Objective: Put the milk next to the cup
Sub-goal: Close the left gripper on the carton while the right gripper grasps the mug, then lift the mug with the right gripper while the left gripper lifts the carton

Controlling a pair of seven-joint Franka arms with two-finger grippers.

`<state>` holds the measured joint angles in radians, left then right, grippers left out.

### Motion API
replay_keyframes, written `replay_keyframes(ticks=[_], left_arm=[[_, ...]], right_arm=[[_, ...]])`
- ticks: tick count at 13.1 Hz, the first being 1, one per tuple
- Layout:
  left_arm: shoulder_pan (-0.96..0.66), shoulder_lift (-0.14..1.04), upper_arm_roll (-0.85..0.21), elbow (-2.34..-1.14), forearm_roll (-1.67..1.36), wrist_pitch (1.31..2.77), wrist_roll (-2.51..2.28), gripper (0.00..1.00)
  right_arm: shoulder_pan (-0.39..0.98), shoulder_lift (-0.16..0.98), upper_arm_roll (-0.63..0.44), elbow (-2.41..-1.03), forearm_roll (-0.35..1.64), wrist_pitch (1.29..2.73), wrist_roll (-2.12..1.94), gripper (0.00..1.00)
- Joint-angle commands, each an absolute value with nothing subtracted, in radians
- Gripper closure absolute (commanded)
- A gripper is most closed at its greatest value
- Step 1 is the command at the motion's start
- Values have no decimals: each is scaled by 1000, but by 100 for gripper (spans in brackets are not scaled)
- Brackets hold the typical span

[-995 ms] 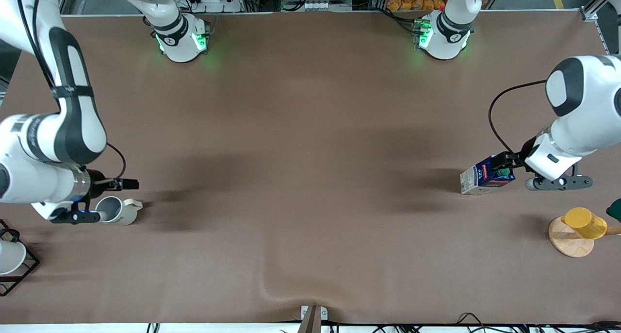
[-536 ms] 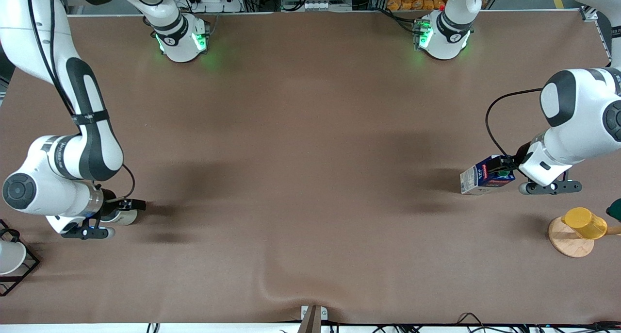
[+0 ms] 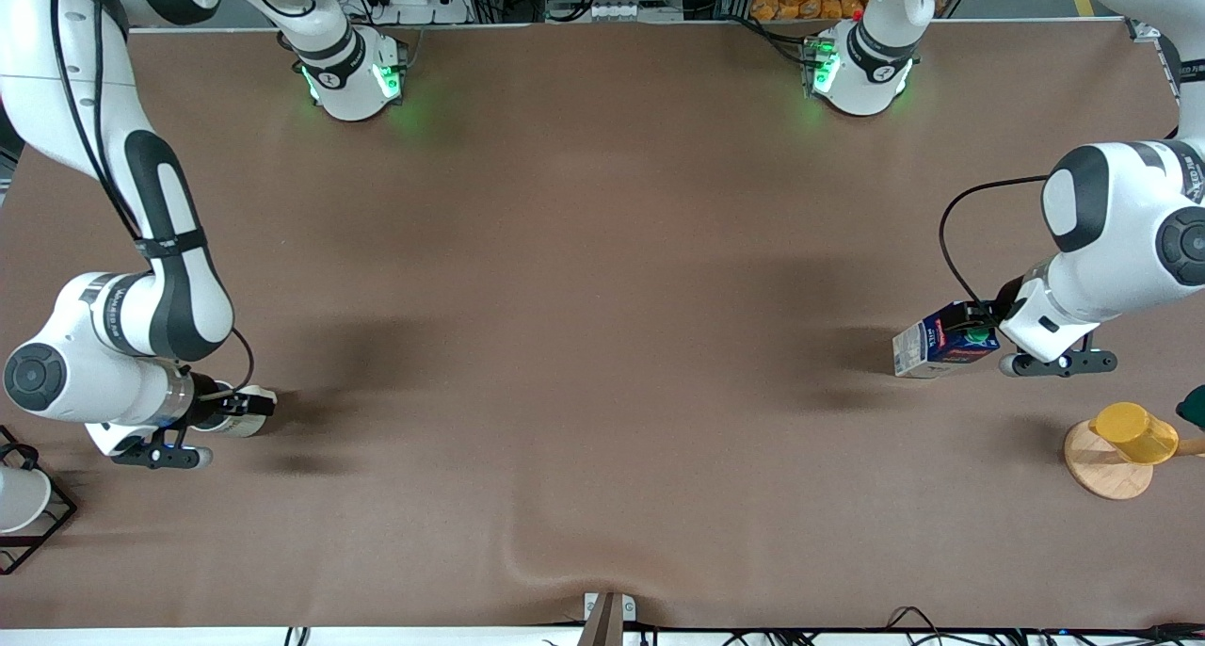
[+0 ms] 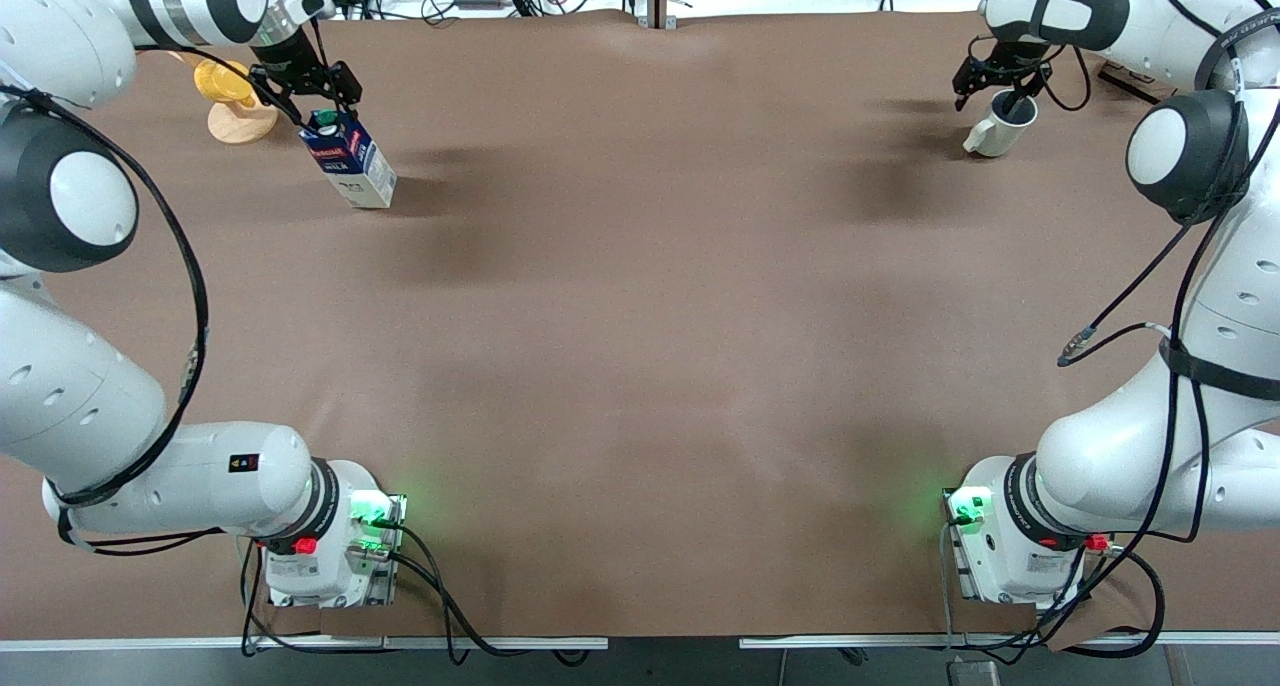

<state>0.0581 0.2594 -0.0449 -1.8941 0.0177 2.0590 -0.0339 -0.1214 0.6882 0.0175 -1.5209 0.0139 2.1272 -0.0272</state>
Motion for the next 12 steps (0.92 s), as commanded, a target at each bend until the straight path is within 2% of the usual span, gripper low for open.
replay_keyframes(ticks=[1, 4, 5, 6, 10, 12], left_arm=[[63, 261, -48, -1905, 37, 2074, -31, 0], [63, 273, -48, -1905, 37, 2074, -31, 5], [63, 273, -48, -1905, 37, 2074, -31, 9], [63, 273, -48, -1905, 37, 2074, -32, 17], [64, 291, -48, -1898, 37, 2075, -38, 26], [66, 295, -48, -1896, 37, 2075, -41, 42]], right_arm=[[-153, 713, 32, -1497, 21, 2134, -61, 100], [-153, 713, 32, -1496, 25, 2132, -84, 100], [-152, 712, 32, -1494, 18, 2132, -86, 100], [-147, 709, 34, -1493, 17, 2132, -106, 100], [-117, 698, 43, -1483, 18, 2128, -280, 100], [-54, 690, 46, -1468, 15, 2105, -285, 100]])
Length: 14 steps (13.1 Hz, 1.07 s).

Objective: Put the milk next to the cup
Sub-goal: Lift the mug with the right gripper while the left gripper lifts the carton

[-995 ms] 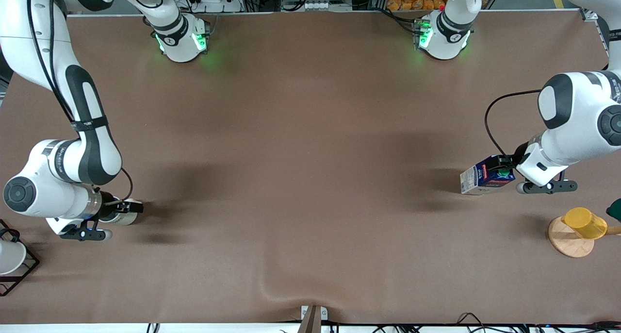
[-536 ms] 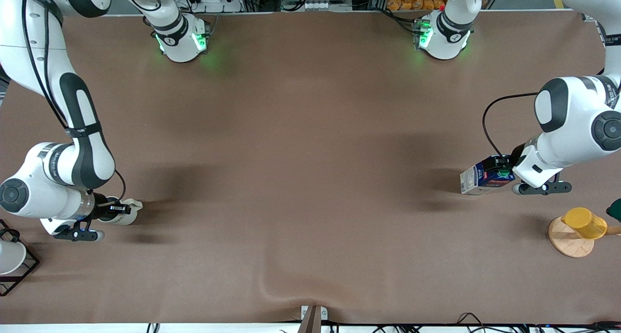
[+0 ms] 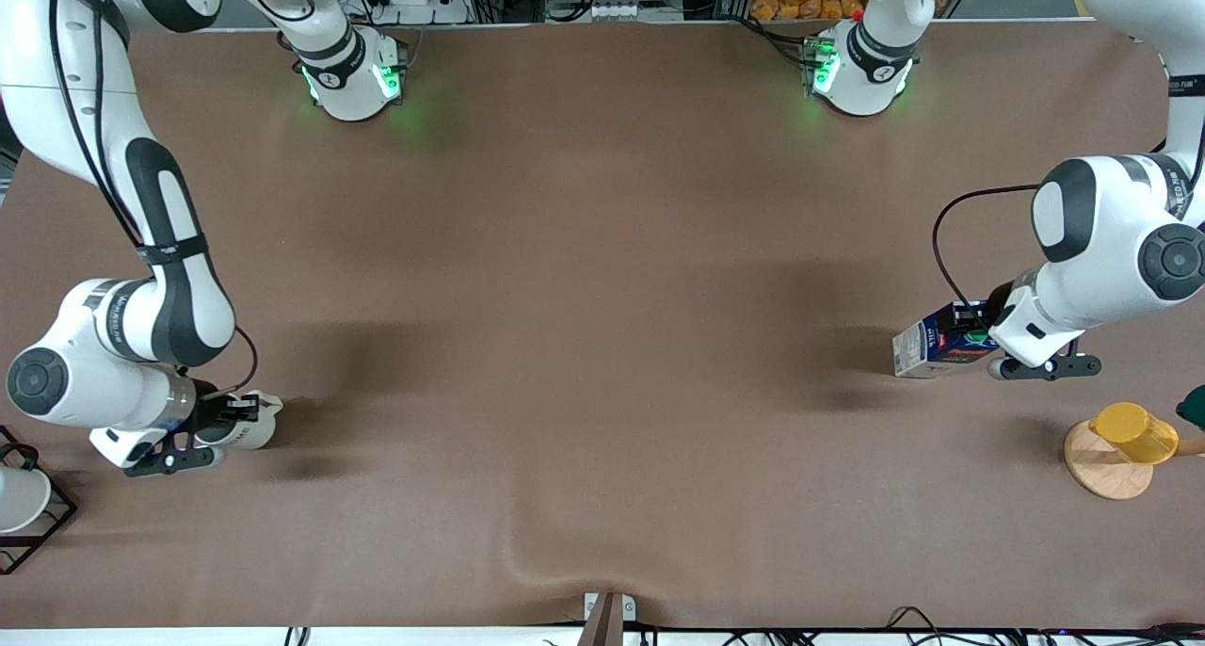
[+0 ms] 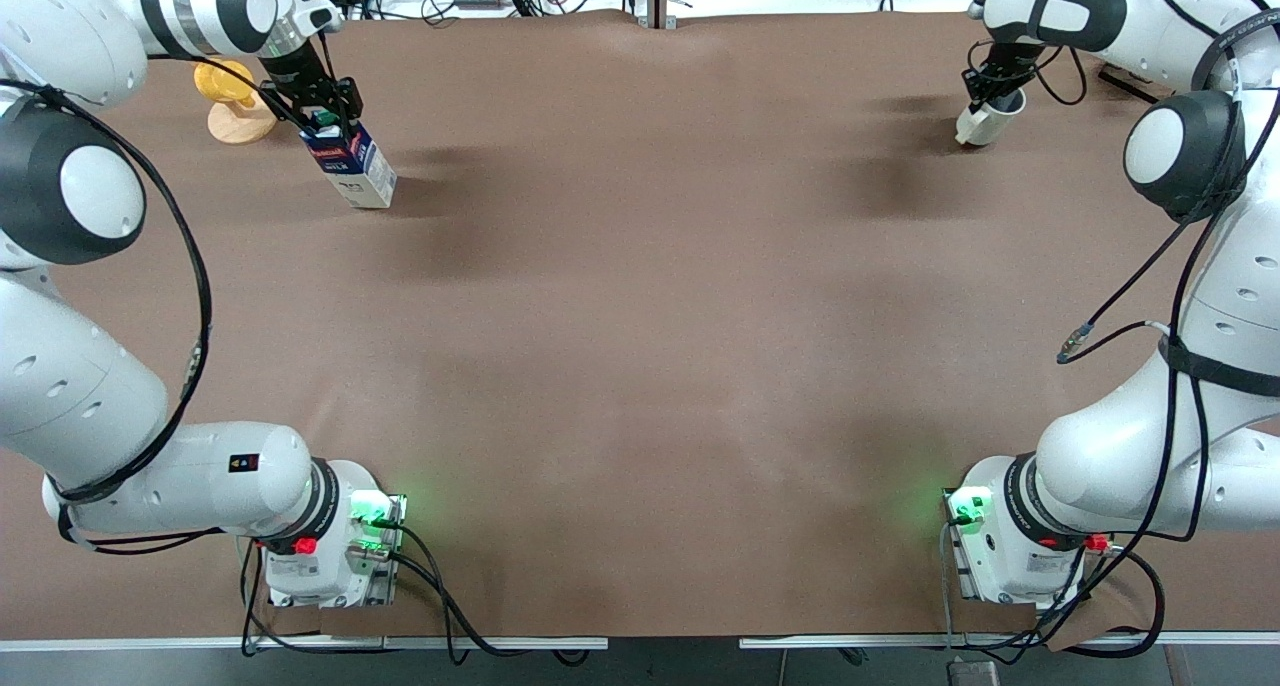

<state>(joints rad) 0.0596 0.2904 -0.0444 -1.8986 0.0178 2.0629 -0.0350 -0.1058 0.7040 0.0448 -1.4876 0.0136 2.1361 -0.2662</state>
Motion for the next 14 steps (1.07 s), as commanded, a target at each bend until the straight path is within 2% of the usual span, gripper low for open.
replay_keyframes(ticks=[1, 3, 4, 7, 11, 14], left_arm=[[67, 295, -46, -1894, 37, 2075, -41, 50], [67, 291, -46, -1887, 37, 2075, -44, 65], [72, 290, -48, -1875, 37, 2074, -44, 68], [72, 264, -49, -1853, 21, 2063, -64, 68], [66, 238, -86, -1781, 21, 2017, -132, 72], [66, 227, -124, -1721, 21, 1948, -164, 72]], right_arm=[[-20, 689, 48, -1448, 15, 2071, -285, 100], [41, 689, 57, -1392, 23, 1972, -288, 100], [78, 689, 78, -1390, 23, 1970, -282, 100], [214, 687, 81, -1359, 17, 1968, -101, 100], [305, 703, 86, -1358, 18, 1980, 234, 100], [382, 706, 86, -1356, 18, 2062, 284, 100]])
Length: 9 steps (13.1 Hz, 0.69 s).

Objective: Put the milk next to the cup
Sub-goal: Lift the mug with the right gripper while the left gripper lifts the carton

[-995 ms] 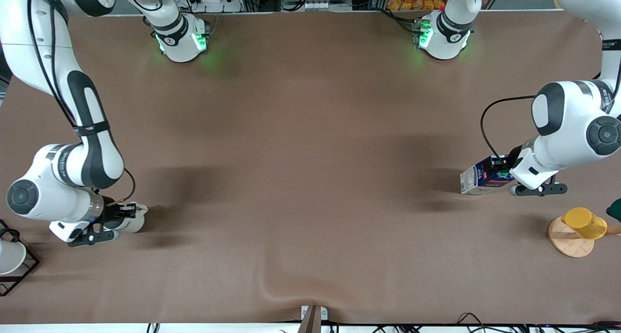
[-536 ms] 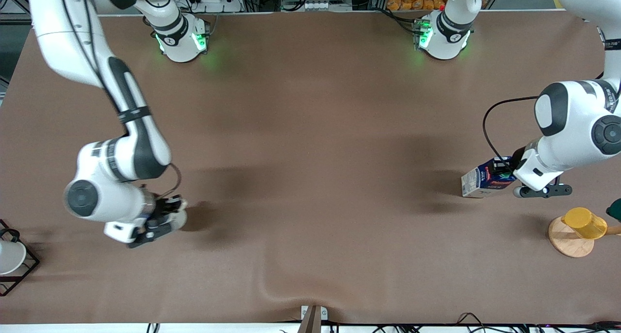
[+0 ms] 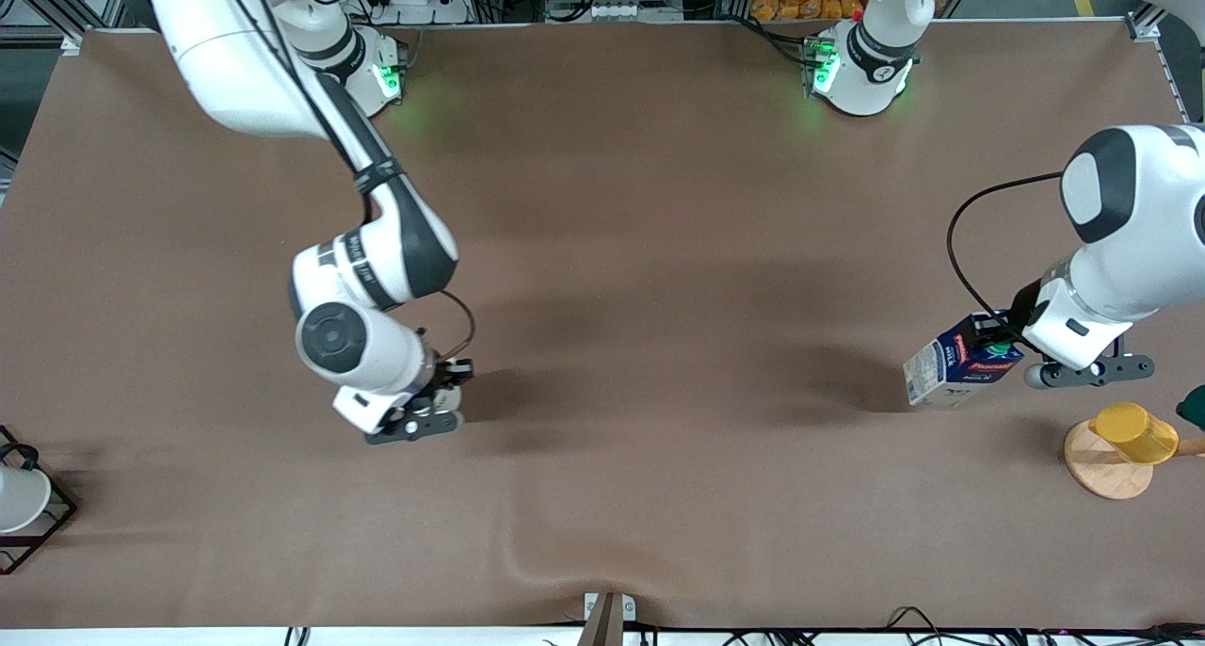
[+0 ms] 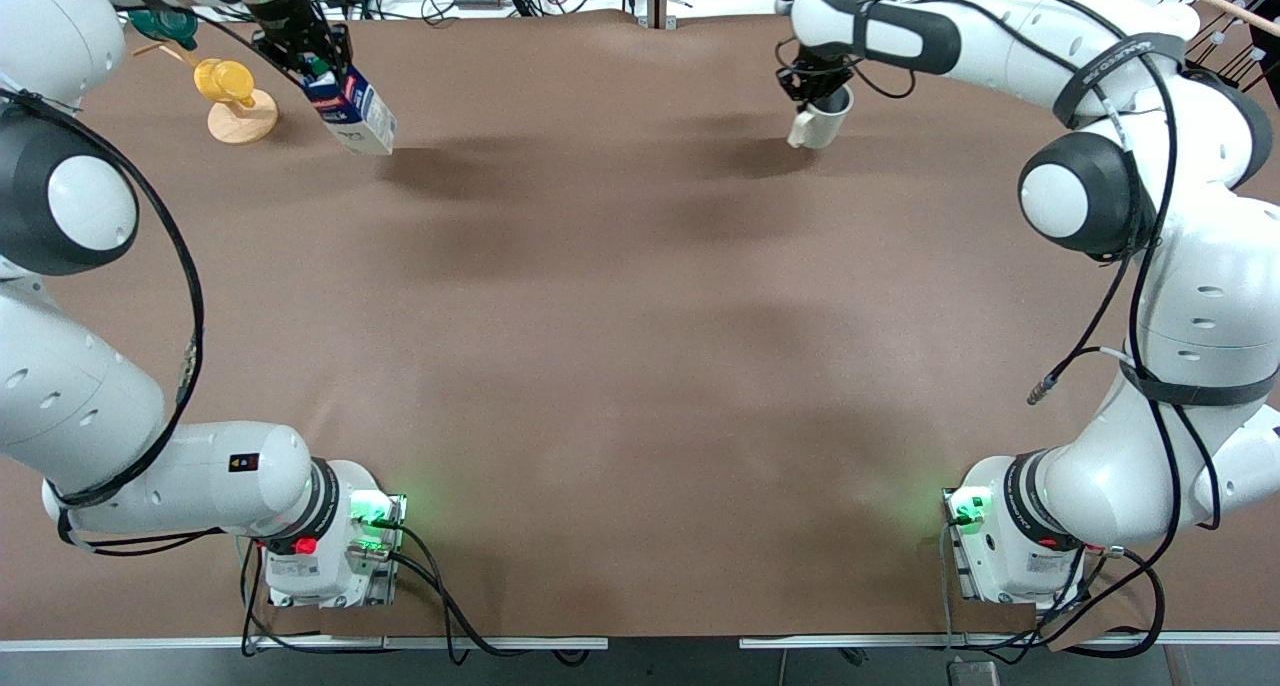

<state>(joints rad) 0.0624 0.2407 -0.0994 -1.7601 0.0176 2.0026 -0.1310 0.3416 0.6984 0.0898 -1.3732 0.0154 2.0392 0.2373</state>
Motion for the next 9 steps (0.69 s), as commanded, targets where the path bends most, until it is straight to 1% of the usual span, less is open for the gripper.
replay_keyframes(ticks=[1, 3, 5, 8, 9], left_arm=[[64, 226, -130, -1700, 21, 1924, -172, 72], [64, 225, -150, -1668, 21, 1882, -199, 72], [64, 222, -167, -1663, 23, 1850, -267, 70], [52, 224, -186, -1643, 32, 1847, -290, 71], [52, 222, -187, -1641, 34, 1847, -290, 71]], right_arm=[[396, 706, 86, -1356, 17, 2063, 313, 100], [405, 709, 87, -1356, 20, 2077, 283, 100], [466, 718, 84, -1356, 8, 2135, 233, 100], [511, 744, 84, -1356, 11, 2229, 247, 100], [528, 750, 84, -1356, 15, 2240, 262, 100]])
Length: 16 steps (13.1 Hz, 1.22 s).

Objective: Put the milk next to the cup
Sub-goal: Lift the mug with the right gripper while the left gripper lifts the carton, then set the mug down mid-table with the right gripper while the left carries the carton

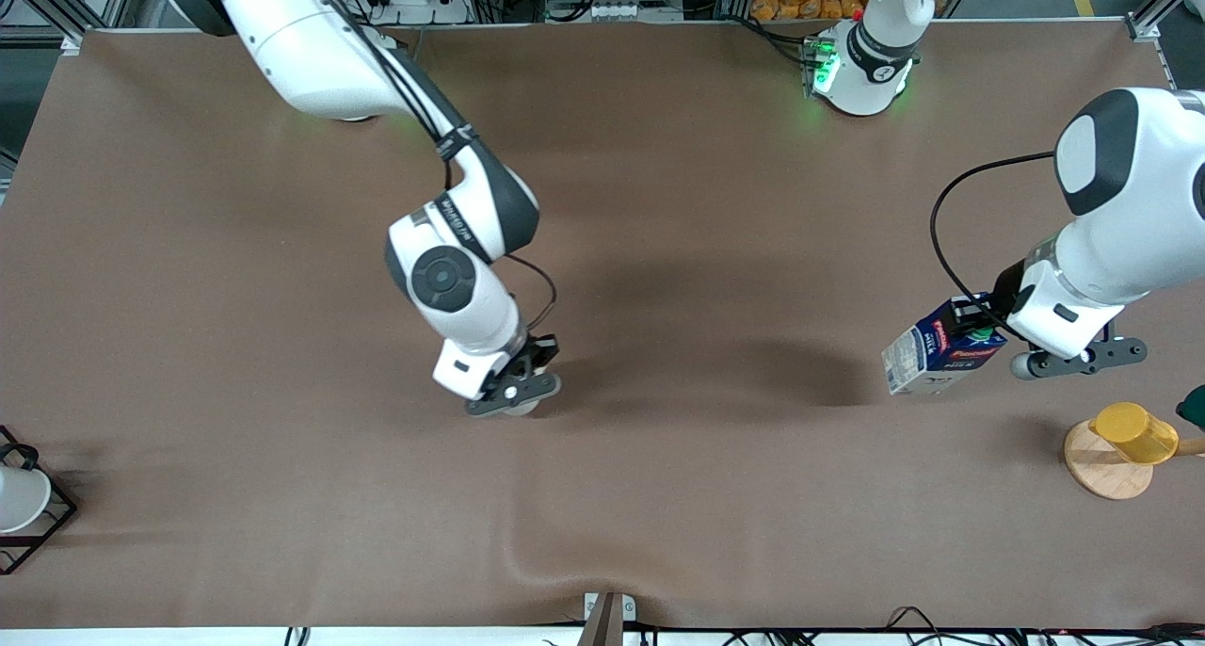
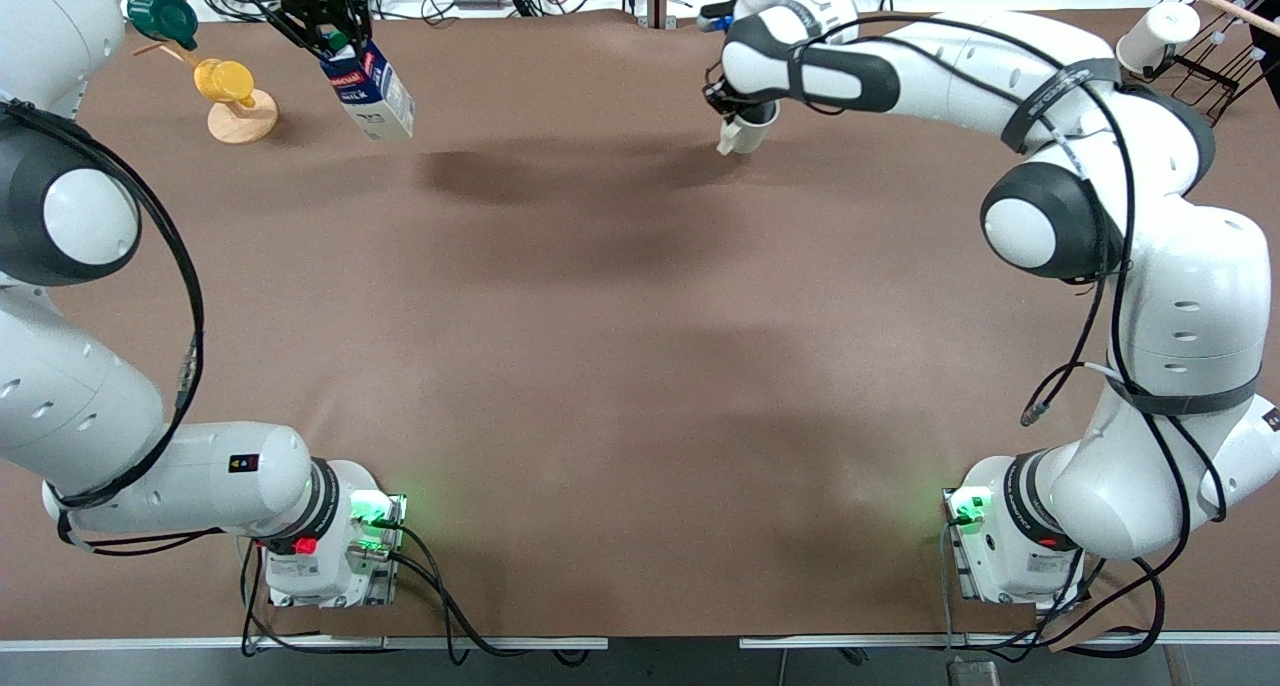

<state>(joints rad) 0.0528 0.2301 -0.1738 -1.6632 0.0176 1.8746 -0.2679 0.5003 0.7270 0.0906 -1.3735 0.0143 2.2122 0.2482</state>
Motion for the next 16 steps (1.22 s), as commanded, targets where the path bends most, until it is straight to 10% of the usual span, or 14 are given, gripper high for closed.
replay_keyframes(ticks=[1, 16], left_arm=[[52, 219, -189, -1640, 34, 1847, -288, 72], [55, 195, -343, -1585, 14, 1746, -317, 75]], right_arm=[[535, 756, 84, -1356, 18, 2238, 322, 100], [661, 847, 80, -1284, 5, 2279, 606, 89]])
